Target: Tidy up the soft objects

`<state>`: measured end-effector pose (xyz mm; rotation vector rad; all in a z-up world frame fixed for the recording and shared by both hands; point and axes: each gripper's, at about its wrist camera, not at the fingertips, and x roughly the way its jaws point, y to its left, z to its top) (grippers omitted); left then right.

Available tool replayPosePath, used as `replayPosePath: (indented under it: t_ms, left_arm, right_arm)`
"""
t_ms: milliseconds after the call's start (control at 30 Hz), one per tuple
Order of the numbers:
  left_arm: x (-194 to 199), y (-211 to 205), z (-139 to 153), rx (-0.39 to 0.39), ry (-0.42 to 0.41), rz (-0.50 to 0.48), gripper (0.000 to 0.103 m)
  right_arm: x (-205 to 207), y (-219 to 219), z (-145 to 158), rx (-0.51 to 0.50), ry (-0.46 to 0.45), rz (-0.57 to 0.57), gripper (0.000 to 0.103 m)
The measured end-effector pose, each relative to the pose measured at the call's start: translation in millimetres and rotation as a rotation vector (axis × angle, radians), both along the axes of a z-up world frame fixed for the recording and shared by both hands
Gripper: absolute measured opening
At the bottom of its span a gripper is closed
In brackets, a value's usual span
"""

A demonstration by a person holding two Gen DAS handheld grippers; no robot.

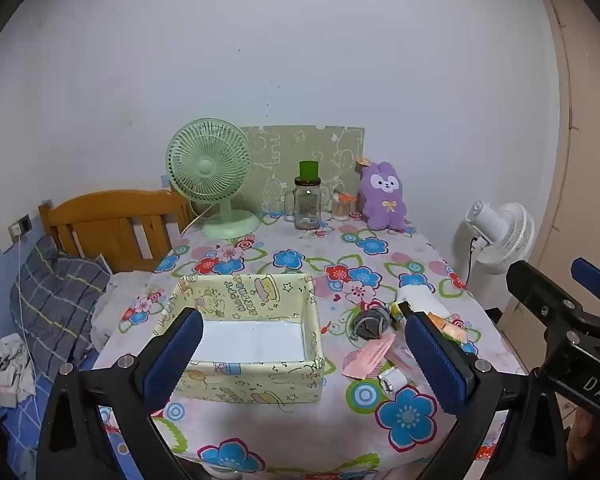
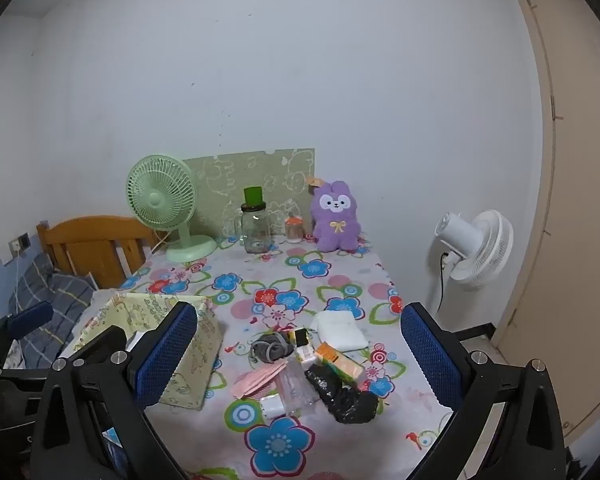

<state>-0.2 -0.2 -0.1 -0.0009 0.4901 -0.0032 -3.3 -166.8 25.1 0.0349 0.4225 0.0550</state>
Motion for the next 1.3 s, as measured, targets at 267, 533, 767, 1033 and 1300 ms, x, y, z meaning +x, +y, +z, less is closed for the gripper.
replayPosePath:
  t_ms: [267, 533, 767, 1033, 1300]
  left_arm:
    - [-9, 0, 3, -0.008, -0.013, 0.019, 0.102]
    - [3, -5, -3, 0.016, 0.016, 0.008, 0.102]
    - [3, -8, -4, 0.017, 0.017, 0.010, 0.102]
    - [0, -7, -3, 0.019, 0.005, 0.007, 0.102]
    - [2, -4, -1, 0.011, 0.011, 0.003, 0.102]
  right_arm:
    - [1, 0, -2, 0.020, 0.013, 0.006, 0.103]
    - [-1, 1, -1, 0.013, 0.015, 0.004, 0.103]
    - [0, 1, -2, 0.020, 0.024, 0.021, 0.103]
    - [1, 2, -3, 0.022, 0.034, 0.020, 0.103]
    - [0, 3, -2, 0.017, 0.028, 0.022, 0.103]
